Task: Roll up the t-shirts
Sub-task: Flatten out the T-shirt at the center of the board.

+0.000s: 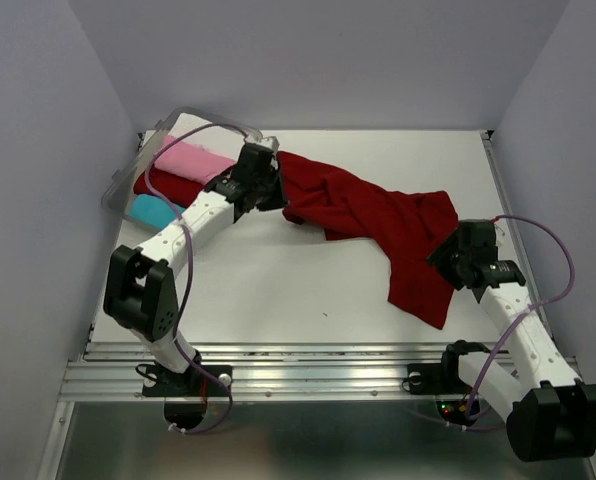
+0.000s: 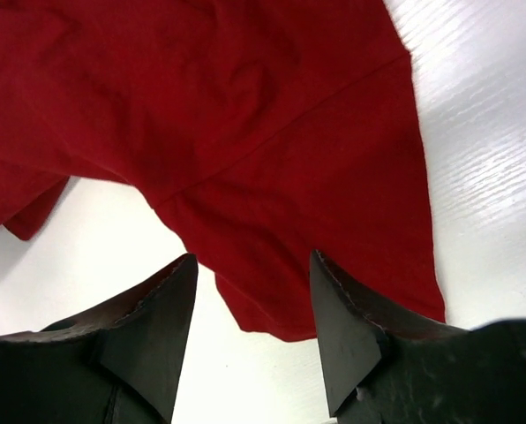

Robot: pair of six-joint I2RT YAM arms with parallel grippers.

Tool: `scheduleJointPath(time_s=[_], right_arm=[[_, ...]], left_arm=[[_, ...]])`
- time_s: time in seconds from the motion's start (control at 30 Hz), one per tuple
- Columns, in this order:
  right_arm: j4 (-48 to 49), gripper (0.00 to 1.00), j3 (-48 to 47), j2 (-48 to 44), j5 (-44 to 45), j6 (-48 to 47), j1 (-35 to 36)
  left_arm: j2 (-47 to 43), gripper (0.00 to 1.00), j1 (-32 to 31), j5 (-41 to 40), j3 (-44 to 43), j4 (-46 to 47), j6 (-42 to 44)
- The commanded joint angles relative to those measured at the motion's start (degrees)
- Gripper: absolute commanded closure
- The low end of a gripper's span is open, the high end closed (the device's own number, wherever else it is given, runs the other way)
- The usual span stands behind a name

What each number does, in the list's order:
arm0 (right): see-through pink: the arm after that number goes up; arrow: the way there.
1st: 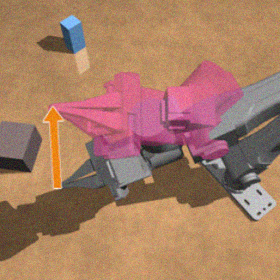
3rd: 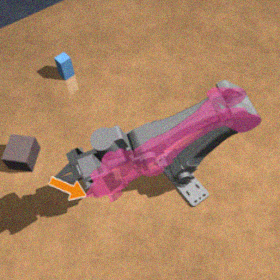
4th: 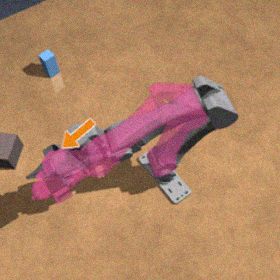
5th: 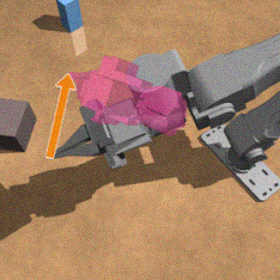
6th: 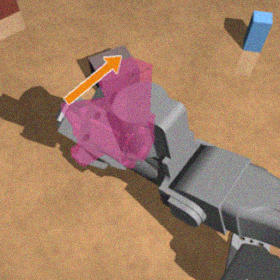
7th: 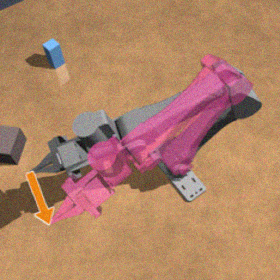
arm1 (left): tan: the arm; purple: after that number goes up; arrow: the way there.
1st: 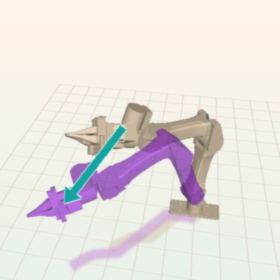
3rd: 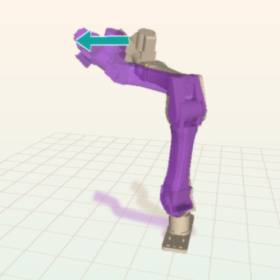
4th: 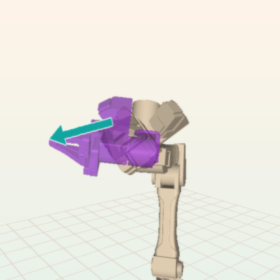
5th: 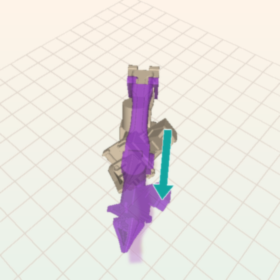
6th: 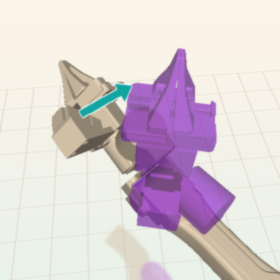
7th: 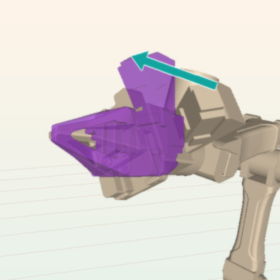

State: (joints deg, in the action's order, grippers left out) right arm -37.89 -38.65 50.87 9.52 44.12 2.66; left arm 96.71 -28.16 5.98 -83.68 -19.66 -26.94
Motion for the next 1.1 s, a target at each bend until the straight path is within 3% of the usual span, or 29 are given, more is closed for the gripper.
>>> scheduleJointPath(time_s=[0.0, 0.13, 0.2, 0.23, 0.27, 0.33, 0.53, 0.7, 0.8, 1.07], right_arm=[[3.2, 0.38, -2.3, 2.7, -4.5, -3.7, -0.4], [3.8, 0.37, -1.5, 5.2, -5.8, -4.0, -0.4], [4.4, 0.37, -1.3, 5.8, -6.5, -4.0, -0.4], [4.8, 0.37, -1.4, 6.2, -6.7, -4.1, -0.4], [4.7, 0.37, -1.5, 6.3, -6.8, -4.1, -0.4], [4.8, 0.36, -1.9, 6.3, -6.8, -4.2, -0.4], [4.6, 0.35, -2.6, 5.6, -6.9, -4.2, -0.4], [3.7, 0.33, -2.3, 4.2, -6.8, -4.1, -0.4], [3.5, 0.32, -2.1, 4.1, -6.6, -4.1, -0.4], [3.6, 0.31, -2.1, 5.1, -6.6, -4.4, -0.4]], left_arm=[[-7.0, 1.00, -0.1, -2.1, 16.1, 1.8, 2.3], [-11.1, 1.00, -0.1, -0.4, 29.0, 4.2, 2.1], [-12.1, 0.87, -0.1, -0.9, 31.4, 3.2, 1.2], [-12.8, 0.69, -0.1, -1.4, 33.0, 3.1, 0.8], [-13.6, 0.61, -0.1, -1.7, 33.4, 3.0, 0.5], [-16.1, 0.51, -0.1, -3.6, 33.3, 2.9, -1.4], [-16.1, 0.66, -0.2, -10.4, 30.0, 2.9, -10.0], [-14.8, 0.64, -0.6, -10.5, 30.6, 3.4, -14.4], [-14.7, 0.56, -1.4, -10.2, 33.2, 4.5, -17.2], [-10.6, 0.59, -1.9, -8.0, 37.0, 9.8, -20.9]])
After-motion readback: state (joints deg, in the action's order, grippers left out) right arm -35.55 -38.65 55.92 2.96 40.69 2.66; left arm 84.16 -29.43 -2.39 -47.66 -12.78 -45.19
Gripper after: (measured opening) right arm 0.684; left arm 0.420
